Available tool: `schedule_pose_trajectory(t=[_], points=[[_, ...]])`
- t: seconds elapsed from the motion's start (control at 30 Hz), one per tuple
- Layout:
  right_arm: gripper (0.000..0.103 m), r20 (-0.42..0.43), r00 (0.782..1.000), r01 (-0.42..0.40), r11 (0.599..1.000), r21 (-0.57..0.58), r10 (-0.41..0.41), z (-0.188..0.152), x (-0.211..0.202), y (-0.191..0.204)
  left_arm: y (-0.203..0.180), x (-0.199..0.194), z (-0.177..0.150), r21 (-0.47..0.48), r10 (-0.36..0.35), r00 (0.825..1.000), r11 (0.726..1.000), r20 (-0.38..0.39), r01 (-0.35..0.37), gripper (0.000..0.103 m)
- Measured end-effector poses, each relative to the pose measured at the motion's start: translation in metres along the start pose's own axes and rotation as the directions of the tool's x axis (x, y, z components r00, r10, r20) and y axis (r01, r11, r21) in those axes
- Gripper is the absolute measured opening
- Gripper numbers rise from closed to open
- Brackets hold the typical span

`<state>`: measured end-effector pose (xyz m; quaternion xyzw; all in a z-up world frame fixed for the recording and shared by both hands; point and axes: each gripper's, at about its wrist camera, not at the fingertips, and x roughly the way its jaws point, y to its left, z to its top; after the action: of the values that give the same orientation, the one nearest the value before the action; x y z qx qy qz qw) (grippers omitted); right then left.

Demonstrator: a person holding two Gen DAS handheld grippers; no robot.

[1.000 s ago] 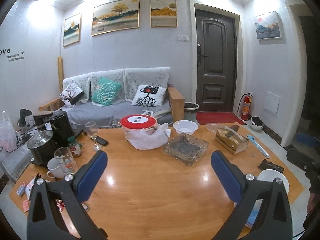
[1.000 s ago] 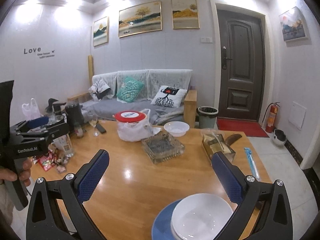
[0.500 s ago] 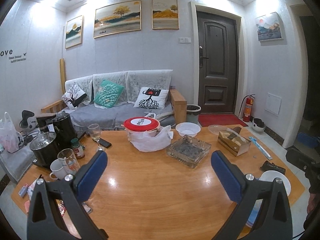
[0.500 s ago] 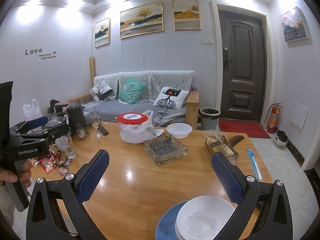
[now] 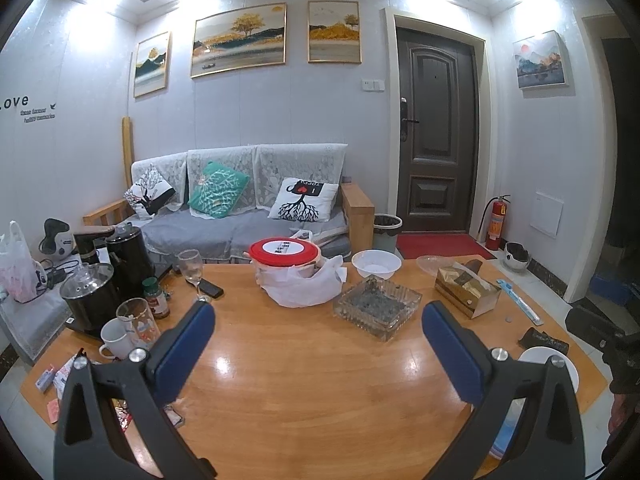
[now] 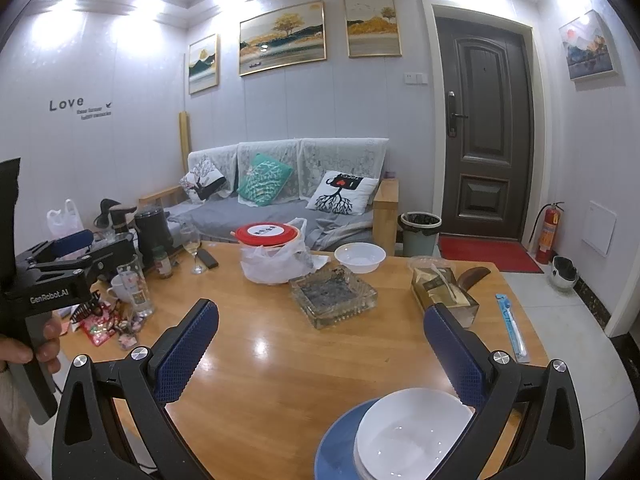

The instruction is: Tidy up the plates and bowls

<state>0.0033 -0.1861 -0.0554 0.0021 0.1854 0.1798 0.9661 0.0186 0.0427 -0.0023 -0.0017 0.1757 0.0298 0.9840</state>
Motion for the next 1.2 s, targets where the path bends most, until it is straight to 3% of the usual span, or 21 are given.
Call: schedule_pose_trajectory(t=[1.2], points=[[0.102, -0.003, 1.0, -0.005, 1.0, 0.005, 0.005, 0.0024, 0.0004, 0.0003, -0.0031, -0.0082, 0.0035, 0.007, 0.007, 1.0, 1.0, 0.024, -0.007, 0.102]])
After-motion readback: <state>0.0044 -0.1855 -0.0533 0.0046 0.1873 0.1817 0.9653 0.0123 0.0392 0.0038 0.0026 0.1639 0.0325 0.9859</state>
